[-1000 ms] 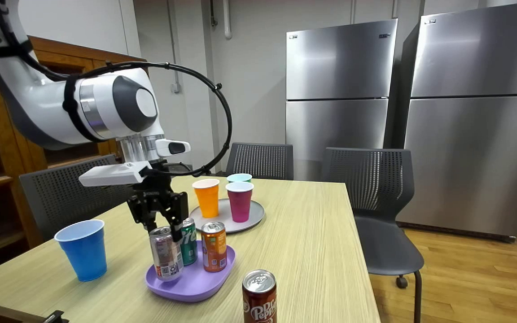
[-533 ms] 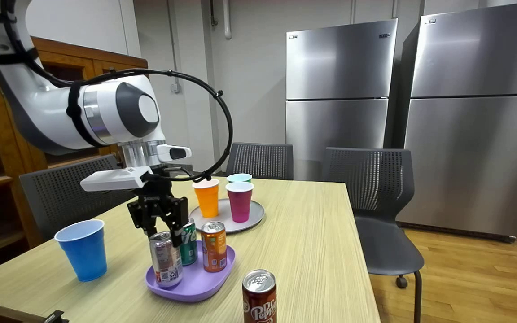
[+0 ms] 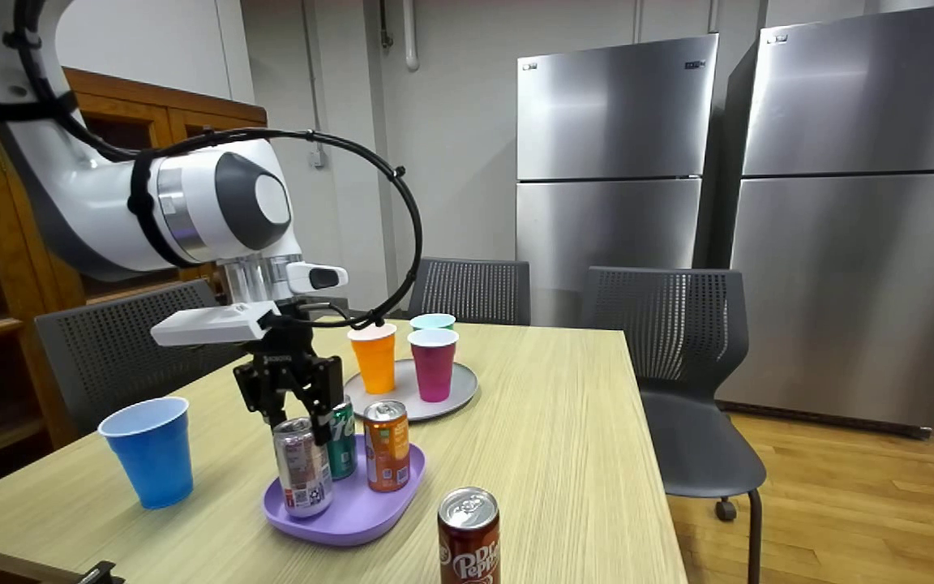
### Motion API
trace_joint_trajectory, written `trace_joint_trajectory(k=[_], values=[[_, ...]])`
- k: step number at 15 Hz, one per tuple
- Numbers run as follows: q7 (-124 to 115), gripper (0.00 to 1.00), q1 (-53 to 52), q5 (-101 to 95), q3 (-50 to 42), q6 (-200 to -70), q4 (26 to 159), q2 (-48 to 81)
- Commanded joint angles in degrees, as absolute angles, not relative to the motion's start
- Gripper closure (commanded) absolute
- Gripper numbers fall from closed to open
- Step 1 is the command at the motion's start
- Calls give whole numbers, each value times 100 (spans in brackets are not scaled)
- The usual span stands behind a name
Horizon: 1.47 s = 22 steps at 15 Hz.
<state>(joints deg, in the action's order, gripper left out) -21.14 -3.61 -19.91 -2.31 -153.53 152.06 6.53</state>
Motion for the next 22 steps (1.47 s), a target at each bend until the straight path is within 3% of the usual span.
trace_joint_trajectory(k=[1, 3, 4, 7, 22], values=[[-2224, 48, -410, -2058, -254, -15247, 15103, 642], [-2230, 23, -411, -2066, -259, -15246, 15103, 643], [-2231, 23, -413, -2066, -259, -15246, 15102, 645], [-2237, 0, -415, -2082, -263, -15241, 15093, 640], [-2104, 0, -361, -1937, -177, -15143, 15053, 107]])
